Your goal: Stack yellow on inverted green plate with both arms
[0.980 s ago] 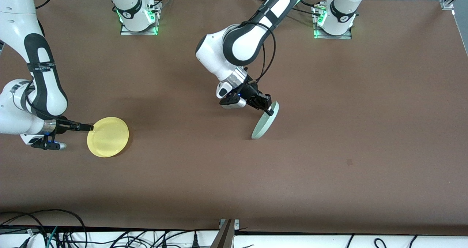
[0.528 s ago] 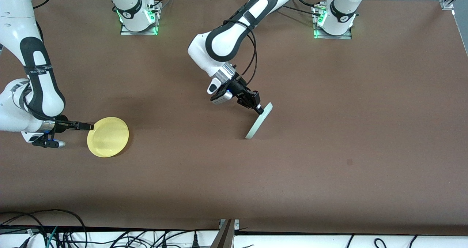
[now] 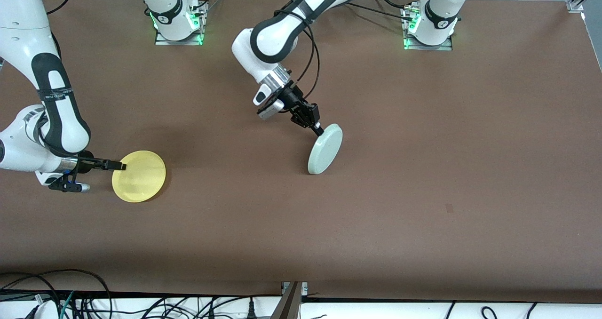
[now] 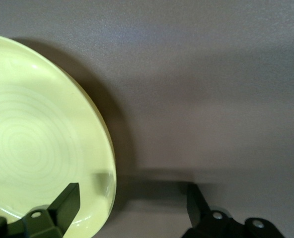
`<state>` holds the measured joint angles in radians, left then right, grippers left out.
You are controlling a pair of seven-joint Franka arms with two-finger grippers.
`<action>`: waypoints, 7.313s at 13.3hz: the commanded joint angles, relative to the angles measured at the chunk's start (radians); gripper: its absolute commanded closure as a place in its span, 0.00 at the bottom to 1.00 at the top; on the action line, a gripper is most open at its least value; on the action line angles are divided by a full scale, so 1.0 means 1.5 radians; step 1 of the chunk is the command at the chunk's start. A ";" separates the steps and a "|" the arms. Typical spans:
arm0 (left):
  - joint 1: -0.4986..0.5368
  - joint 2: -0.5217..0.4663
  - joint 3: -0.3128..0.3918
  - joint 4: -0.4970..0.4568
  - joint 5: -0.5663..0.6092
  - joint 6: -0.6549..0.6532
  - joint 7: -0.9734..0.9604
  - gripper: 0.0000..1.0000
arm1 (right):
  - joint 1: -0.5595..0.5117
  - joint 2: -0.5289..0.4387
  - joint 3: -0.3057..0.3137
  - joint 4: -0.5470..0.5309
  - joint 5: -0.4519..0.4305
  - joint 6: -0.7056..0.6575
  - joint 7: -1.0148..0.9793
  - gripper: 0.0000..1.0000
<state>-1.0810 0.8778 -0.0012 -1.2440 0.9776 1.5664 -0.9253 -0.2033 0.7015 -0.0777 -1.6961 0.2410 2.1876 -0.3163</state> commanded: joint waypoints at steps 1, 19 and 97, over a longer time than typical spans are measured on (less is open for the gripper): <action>-0.023 0.045 0.002 0.029 0.000 0.006 -0.042 1.00 | -0.004 0.001 0.005 0.003 0.015 0.004 -0.017 0.49; 0.200 0.049 -0.010 0.201 -0.331 0.134 -0.069 0.00 | 0.012 -0.048 0.107 0.167 0.023 -0.225 -0.010 1.00; 0.727 -0.536 -0.020 -0.206 -0.667 -0.001 0.608 0.00 | 0.244 -0.441 -0.032 0.134 -0.213 -0.502 0.218 0.00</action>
<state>0.0041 0.0623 -0.0291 -1.5774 -0.0043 1.5691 -0.0207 0.1780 0.0663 -0.1445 -1.4637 -0.0473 1.4333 0.0729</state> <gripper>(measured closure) 0.000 0.000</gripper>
